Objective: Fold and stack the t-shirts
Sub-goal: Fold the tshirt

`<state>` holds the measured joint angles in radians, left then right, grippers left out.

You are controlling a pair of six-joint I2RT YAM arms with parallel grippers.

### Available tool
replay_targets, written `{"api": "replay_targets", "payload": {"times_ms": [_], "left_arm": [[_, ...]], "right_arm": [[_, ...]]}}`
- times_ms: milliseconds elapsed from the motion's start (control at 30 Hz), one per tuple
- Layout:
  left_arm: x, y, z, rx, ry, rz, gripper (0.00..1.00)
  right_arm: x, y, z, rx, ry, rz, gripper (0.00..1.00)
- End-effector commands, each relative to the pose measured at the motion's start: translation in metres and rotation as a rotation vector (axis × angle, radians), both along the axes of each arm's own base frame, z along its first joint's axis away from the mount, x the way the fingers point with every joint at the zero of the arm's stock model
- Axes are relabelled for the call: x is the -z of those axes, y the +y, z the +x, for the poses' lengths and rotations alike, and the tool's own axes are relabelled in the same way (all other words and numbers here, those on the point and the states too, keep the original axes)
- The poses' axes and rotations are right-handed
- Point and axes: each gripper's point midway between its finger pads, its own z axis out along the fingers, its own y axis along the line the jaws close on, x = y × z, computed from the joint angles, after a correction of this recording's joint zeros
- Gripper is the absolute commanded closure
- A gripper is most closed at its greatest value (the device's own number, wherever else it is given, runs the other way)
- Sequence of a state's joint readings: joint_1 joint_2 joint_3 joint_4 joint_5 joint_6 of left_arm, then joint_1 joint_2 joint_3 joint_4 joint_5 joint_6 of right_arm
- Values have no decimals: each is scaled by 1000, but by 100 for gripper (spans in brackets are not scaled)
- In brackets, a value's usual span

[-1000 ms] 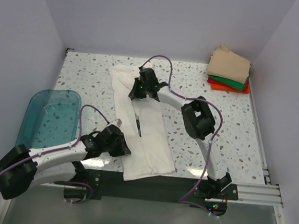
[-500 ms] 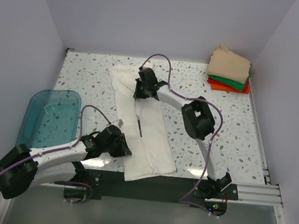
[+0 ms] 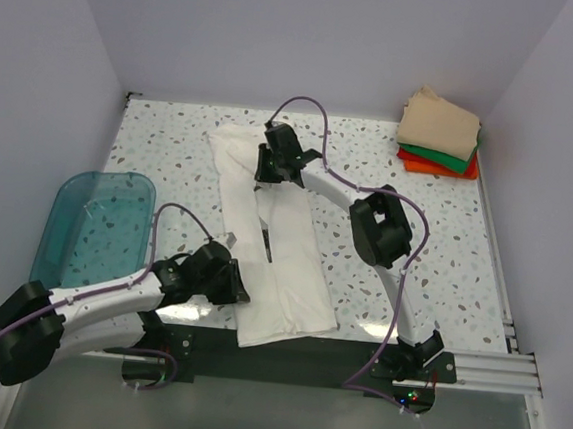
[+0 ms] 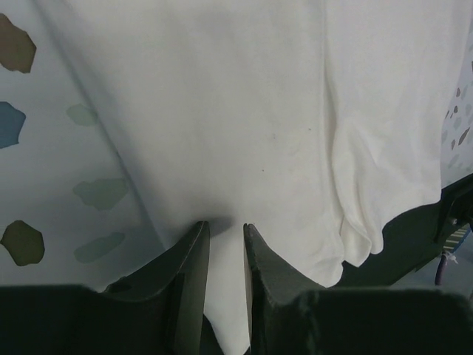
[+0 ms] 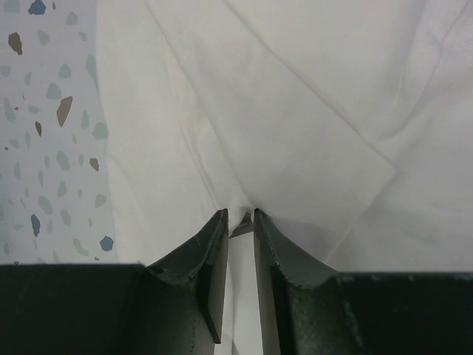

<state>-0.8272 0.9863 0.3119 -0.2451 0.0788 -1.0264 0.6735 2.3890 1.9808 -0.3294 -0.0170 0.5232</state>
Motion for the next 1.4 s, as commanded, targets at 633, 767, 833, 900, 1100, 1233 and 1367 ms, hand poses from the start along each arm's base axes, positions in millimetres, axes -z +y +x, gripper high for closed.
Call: {"api": "replay_targets", "payload": {"times_ms": [633, 767, 833, 900, 1100, 1233, 1367], "left_arm": [[-62, 0, 29, -25, -141, 31, 62], [-62, 1, 28, -27, -139, 34, 62], [-63, 1, 28, -28, -140, 31, 61], [-62, 2, 28, -30, -140, 33, 61], [-62, 3, 27, -31, -140, 33, 61], [-62, 4, 27, -35, -141, 36, 61], [-61, 5, 27, -37, -138, 40, 61]], "right_arm": [[-58, -38, 4, 67, -79, -23, 54], [-46, -42, 6, 80, -51, -44, 54], [-38, -42, 7, 82, -42, -54, 54], [-29, -41, 9, 85, -32, -63, 54], [-20, -37, 18, 89, -23, -56, 54], [-18, -35, 25, 96, -21, -41, 54], [-26, -31, 27, 91, -39, -8, 56]]}}
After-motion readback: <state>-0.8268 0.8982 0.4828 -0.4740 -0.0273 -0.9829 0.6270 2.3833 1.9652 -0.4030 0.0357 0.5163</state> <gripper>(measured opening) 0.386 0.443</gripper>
